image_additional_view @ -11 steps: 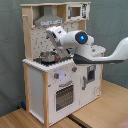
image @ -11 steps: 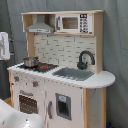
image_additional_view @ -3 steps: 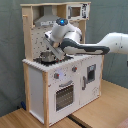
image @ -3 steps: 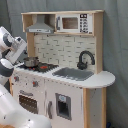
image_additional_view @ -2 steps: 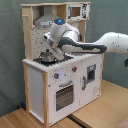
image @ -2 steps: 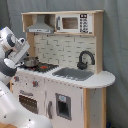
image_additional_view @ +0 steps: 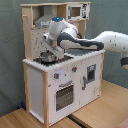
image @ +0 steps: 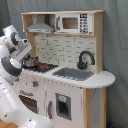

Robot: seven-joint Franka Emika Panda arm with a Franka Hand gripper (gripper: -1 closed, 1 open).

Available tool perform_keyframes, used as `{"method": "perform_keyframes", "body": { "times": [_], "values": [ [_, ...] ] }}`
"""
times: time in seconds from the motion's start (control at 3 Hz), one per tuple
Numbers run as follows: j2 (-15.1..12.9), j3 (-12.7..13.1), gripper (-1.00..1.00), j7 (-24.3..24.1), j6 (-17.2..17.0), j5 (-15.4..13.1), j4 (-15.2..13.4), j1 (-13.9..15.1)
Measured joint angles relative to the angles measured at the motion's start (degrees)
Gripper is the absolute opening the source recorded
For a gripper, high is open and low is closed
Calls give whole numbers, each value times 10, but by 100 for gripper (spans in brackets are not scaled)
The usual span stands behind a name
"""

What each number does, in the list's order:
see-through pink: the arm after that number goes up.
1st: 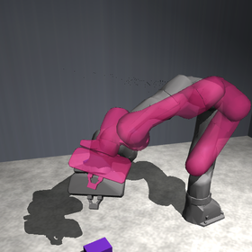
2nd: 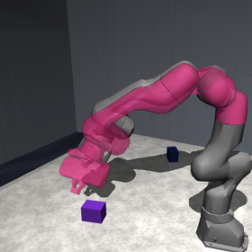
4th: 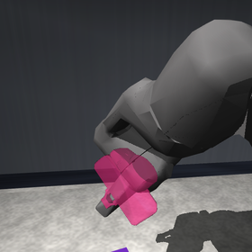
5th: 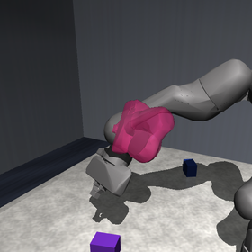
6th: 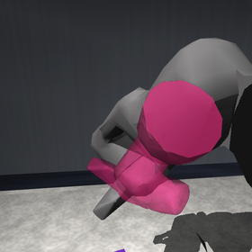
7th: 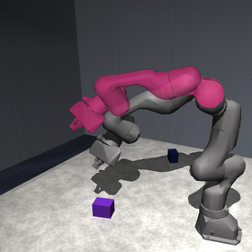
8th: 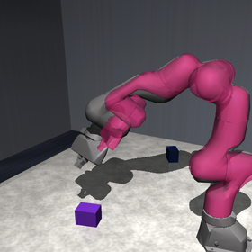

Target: Play with the kitchen

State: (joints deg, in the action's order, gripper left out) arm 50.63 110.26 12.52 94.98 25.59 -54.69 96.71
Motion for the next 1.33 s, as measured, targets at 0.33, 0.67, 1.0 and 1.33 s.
{"method": "perform_keyframes", "body": {
  "times": [0.33,0.67,1.0,1.33],
  "values": [
    [0,42,100,6,-13,3,21,30],
    [0,84,100,10,-28,8,35,62],
    [0,84,-100,10,-29,8,35,62],
    [0,84,-100,10,-30,8,35,62]
  ]
}}
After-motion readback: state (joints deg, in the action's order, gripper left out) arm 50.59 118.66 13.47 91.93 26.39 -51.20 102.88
